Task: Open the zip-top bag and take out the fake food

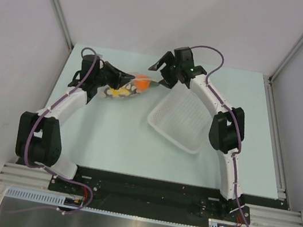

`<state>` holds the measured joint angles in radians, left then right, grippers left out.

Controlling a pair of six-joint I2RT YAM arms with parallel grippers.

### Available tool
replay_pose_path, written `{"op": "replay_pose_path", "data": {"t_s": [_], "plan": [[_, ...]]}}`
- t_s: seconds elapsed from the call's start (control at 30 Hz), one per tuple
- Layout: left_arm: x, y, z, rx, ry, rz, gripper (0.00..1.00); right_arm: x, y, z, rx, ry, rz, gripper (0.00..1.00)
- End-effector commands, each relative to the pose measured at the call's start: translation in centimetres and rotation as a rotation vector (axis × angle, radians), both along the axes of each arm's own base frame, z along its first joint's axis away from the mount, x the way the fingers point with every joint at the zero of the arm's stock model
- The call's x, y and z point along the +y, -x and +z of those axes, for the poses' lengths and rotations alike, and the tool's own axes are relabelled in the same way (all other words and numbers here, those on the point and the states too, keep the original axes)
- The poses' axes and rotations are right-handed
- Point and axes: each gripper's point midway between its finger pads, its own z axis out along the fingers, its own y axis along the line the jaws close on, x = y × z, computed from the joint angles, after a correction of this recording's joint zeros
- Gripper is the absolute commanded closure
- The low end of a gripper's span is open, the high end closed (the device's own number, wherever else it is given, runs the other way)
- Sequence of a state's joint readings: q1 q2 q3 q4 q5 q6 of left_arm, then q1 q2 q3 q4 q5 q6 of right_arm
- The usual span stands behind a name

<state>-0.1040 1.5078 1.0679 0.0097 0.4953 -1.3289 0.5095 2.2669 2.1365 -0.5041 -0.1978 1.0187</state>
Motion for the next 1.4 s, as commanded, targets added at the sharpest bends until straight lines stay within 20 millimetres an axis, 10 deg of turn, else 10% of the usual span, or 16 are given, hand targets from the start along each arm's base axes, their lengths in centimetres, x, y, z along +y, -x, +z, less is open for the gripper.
{"op": "replay_pose_path", "data": {"t_s": [0.0, 0.27, 0.6, 0.7, 0.93, 1.17, 1.37], "plan": [[0.0, 1.0, 3.5, -0.09, 0.043, -0.011, 1.0, 0.8, -1.2, -0.4, -0.007, -0.017, -0.052, 0.17], [0.1, 2.1, 3.3, -0.101, -0.008, -0.033, 1.0, 2.1, -3.2, -0.4, -0.045, -0.085, -0.039, 0.42], [0.4, 4.1, 0.9, -0.096, -0.124, -0.093, 1.0, 4.0, -4.5, 0.8, -0.123, -0.165, 0.027, 1.0], [0.3, 4.4, 1.0, -0.132, -0.213, -0.147, 0.92, 4.5, -4.8, 2.3, -0.199, -0.182, 0.084, 1.0], [2.1, 6.1, 3.7, -0.339, -0.577, -0.226, 0.3, 7.6, -2.9, 5.4, -0.415, -0.214, 0.356, 0.98], [4.8, 1.3, 4.4, -0.481, -0.724, -0.242, 0.27, 7.2, -0.6, 5.1, -0.541, -0.099, 0.562, 1.0], [2.9, -4.5, 1.9, -0.665, -0.727, -0.523, 0.34, 7.2, 1.9, 4.9, -0.578, -0.143, 0.746, 1.0]]}}
